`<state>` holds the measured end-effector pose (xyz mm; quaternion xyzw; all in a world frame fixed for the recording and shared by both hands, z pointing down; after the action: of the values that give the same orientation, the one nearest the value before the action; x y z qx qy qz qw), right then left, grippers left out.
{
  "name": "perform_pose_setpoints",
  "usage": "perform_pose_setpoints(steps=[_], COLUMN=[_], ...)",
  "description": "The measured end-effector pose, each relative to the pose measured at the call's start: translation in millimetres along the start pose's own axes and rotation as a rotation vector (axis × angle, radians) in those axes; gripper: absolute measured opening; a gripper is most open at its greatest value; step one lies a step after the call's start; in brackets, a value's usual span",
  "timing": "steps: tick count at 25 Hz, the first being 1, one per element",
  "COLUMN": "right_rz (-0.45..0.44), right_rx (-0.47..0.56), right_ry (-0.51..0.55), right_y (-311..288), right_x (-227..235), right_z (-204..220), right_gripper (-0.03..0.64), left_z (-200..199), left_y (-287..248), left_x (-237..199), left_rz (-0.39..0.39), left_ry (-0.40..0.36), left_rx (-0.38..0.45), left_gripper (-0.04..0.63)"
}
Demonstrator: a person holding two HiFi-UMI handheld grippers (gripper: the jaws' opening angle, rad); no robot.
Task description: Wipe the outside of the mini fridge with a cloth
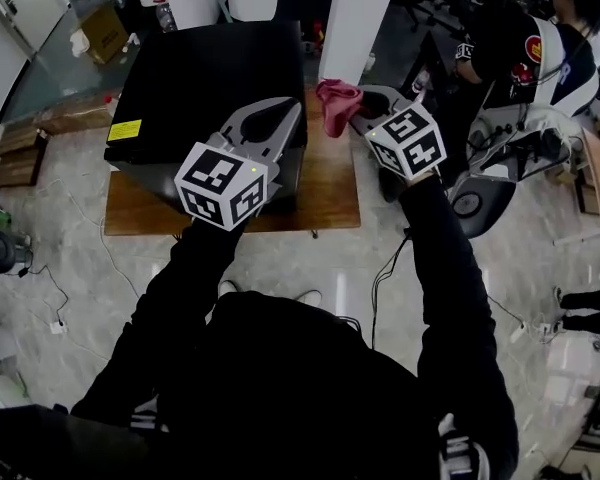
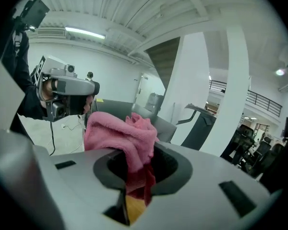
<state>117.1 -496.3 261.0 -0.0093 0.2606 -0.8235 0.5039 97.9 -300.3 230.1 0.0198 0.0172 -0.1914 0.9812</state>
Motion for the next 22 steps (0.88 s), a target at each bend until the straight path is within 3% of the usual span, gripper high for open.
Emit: perform_pose_setpoints(steps=[8, 22], right_rz=[0.096, 0.107], right_rx=[0.024, -0.147], right_ry=[0.017, 0.062], right_y=[16, -45], right_x=[-22, -77], right_z=[38, 59], right_gripper=[0.087, 0.089], left_z=[35, 134], left_y=[12, 40], left_x=[42, 44], left_rz=[0.010, 0.162], left_ry=[0.050, 0.058], left_rx=[0.031, -0.148], left_gripper=[0.006, 0.006])
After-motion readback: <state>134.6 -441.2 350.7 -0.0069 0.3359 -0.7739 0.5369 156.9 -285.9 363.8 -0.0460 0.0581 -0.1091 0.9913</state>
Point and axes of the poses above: the fingertips, and each gripper's own axes: y backward along the fingers, x to its right, z out of its underside, the point moved 8 cm from there along y, backward along the fingers, and after that the axes turned 5 degrees about -z, right-handed, at the moved point
